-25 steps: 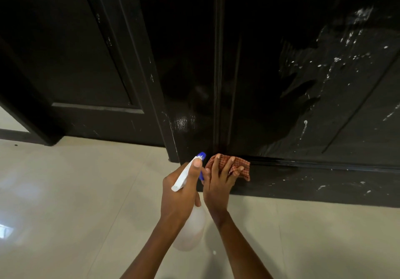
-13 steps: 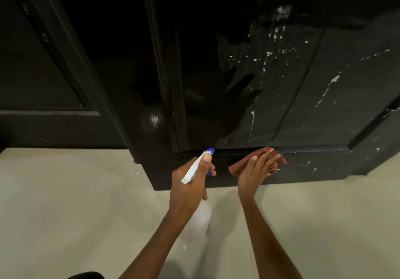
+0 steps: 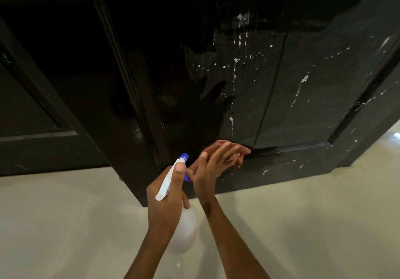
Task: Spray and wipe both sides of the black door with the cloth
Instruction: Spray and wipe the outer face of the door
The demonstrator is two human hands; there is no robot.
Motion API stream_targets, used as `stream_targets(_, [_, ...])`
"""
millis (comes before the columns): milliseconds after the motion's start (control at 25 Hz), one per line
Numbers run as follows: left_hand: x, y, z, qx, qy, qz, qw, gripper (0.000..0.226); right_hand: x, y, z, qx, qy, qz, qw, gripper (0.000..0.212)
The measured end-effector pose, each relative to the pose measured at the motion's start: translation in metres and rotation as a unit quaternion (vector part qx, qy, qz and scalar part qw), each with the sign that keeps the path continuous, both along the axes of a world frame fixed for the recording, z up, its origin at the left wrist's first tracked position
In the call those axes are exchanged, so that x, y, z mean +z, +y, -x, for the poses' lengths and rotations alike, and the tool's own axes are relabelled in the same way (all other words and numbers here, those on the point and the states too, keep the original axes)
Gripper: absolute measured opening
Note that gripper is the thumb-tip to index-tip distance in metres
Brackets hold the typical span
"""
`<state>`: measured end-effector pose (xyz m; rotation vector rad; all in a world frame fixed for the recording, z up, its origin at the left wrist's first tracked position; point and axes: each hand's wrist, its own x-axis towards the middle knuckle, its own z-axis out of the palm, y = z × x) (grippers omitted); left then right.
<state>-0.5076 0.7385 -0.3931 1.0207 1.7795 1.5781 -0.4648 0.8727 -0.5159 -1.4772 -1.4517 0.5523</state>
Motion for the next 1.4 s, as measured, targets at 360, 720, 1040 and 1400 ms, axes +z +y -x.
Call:
stream_targets(360, [0.003, 0.006, 0.001, -0.016, 0.014, -0.016, 1.000, 0.050, 0.016, 0.058, -0.103, -0.068, -0.204, -0.261, 0.941, 0.070])
stream_targets(720, [0.022, 0.001, 0.008, 0.034, -0.011, -0.055, 0.998, 0.050, 0.047, 0.026, -0.021, -0.007, -0.113, -0.208, 0.972, 0.066])
stream_targets(1040, [0.081, 0.009, 0.010, -0.002, 0.044, -0.130, 0.990, 0.085, 0.098, 0.085, -0.124, -0.082, -0.205, -0.329, 0.918, 0.062])
stream_targets(1400, [0.113, 0.009, 0.008, 0.012, 0.040, -0.152, 0.987, 0.072, 0.166, 0.047, -0.067, -0.076, -0.063, -0.224, 0.970, 0.062])
